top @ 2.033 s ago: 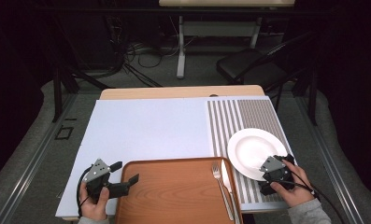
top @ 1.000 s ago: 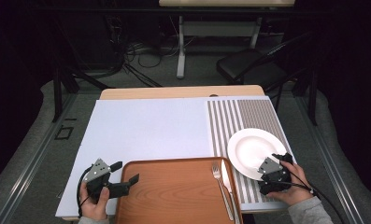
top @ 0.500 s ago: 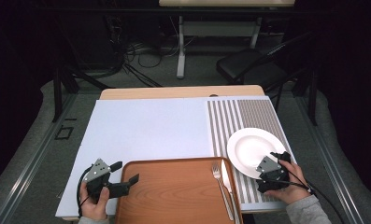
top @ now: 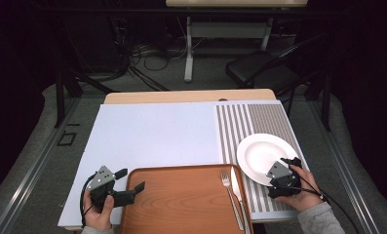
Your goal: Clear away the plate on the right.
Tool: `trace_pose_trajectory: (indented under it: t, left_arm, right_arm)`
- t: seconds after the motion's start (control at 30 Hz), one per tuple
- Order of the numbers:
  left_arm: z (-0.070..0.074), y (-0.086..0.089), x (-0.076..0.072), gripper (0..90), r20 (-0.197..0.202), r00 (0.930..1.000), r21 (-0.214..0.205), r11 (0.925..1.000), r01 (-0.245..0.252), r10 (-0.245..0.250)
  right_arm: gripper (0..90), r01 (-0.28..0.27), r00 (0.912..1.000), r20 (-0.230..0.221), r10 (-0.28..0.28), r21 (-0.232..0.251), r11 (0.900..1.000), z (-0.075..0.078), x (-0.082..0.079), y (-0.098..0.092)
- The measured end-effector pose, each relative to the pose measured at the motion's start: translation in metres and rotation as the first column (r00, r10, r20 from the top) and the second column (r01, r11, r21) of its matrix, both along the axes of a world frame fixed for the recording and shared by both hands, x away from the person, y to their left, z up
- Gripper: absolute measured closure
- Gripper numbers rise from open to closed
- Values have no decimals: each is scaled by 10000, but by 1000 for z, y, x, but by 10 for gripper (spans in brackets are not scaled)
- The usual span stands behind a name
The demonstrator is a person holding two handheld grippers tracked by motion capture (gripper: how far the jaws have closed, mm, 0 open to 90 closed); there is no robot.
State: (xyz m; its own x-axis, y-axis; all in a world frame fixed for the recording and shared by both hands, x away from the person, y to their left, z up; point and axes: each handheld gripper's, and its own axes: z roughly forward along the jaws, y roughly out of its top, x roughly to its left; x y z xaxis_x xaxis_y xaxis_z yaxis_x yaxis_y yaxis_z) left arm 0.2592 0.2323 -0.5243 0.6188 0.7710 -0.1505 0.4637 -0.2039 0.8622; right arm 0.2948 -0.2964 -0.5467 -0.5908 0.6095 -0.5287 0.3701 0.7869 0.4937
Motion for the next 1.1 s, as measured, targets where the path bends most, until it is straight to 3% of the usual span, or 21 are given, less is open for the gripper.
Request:
trace_pose_trajectory:
  t: [0.27, 0.37, 0.57, 0.63, 0.67, 0.8, 1.0, 1.1]
  left_arm:
    - [0, 0, 0, 160, 6, 10000, 6, 10000, -12, 12]
    - [0, 0, 0, 160, -7, 10000, -8, 10000, -13, 13]
    - [0, 0, 0, 160, 14, 10000, -15, 10000, -23, 23]
    - [0, 0, 0, 160, 4, 10000, -6, 10000, -24, 24]
    - [0, 0, 0, 160, 7, 10000, -18, 10000, -21, 21]
    - [0, 0, 0, 160, -12, 10000, -47, 10000, -38, 38]
    - [0, 0, 0, 160, -13, 10000, -49, 10000, -20, 20]
    - [0, -1, 0, 160, -18, 10000, -46, 10000, -16, 15]
  right_arm:
    - [78, -122, 9999, -67, 120, -202, 9997, 2, 1, 5]
    - [147, -426, 9991, 21, 427, -156, 9990, 5, 1, 5]
    - [248, -408, 9992, -39, 407, -90, 9991, 17, 1, 5]
    - [318, -379, 9982, -459, 374, -89, 9992, 21, 2, 5]
    - [349, -487, 9983, -339, 483, -127, 9987, 23, 3, 4]
    - [474, -490, 9959, -766, 477, -145, 9987, 29, 6, 3]
    - [502, -773, 9923, -1025, 693, -754, 9942, 33, 9, 3]
    - [575, -836, 9892, -1271, 724, -849, 9929, 36, 9, 3]
